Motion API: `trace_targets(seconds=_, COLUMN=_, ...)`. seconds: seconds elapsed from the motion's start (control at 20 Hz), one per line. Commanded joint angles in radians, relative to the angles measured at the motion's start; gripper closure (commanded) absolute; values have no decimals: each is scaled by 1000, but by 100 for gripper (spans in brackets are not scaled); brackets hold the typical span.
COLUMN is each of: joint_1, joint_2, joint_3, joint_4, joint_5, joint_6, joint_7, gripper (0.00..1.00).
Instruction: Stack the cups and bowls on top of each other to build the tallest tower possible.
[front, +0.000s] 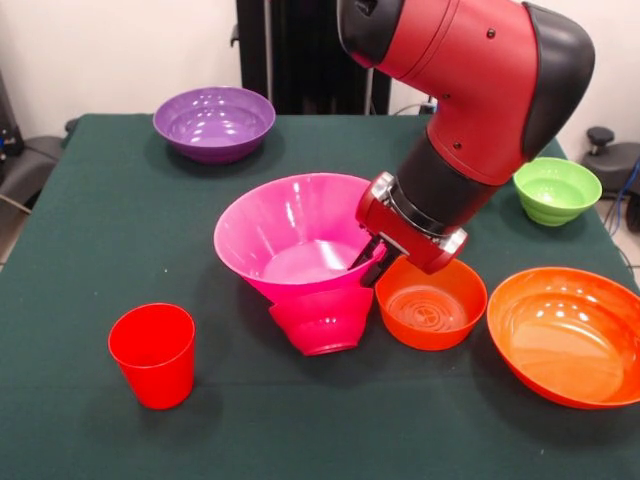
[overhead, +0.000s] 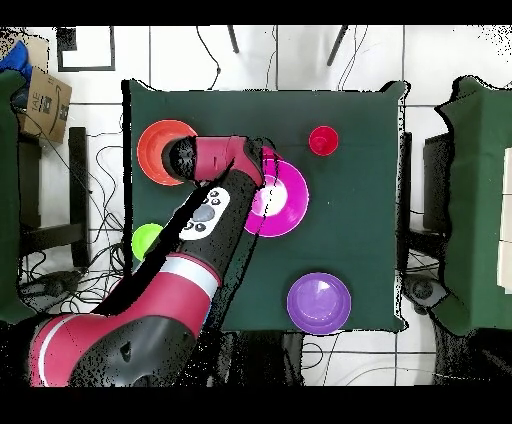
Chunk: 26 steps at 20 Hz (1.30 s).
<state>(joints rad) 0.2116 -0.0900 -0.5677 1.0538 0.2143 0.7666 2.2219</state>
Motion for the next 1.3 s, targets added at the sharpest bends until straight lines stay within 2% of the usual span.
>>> trace_targets(seconds=0.05, joint_1=5, joint_2=-76, joint_3=80, joint_4=-15, joint_5=25, joint_6=141, joint_7=126, gripper=100)
trace_targets(seconds=0.85, joint_1=-19, joint_2=-174, joint_3=101, joint_4=43, joint_5=2, joint_6=185, joint_7=47, gripper=100)
trace_targets(seconds=1.3, joint_1=-37, joint_2=-170, joint_3=112, joint_4=37, joint_5=-2, joint_6=153, joint_7=61, gripper=100)
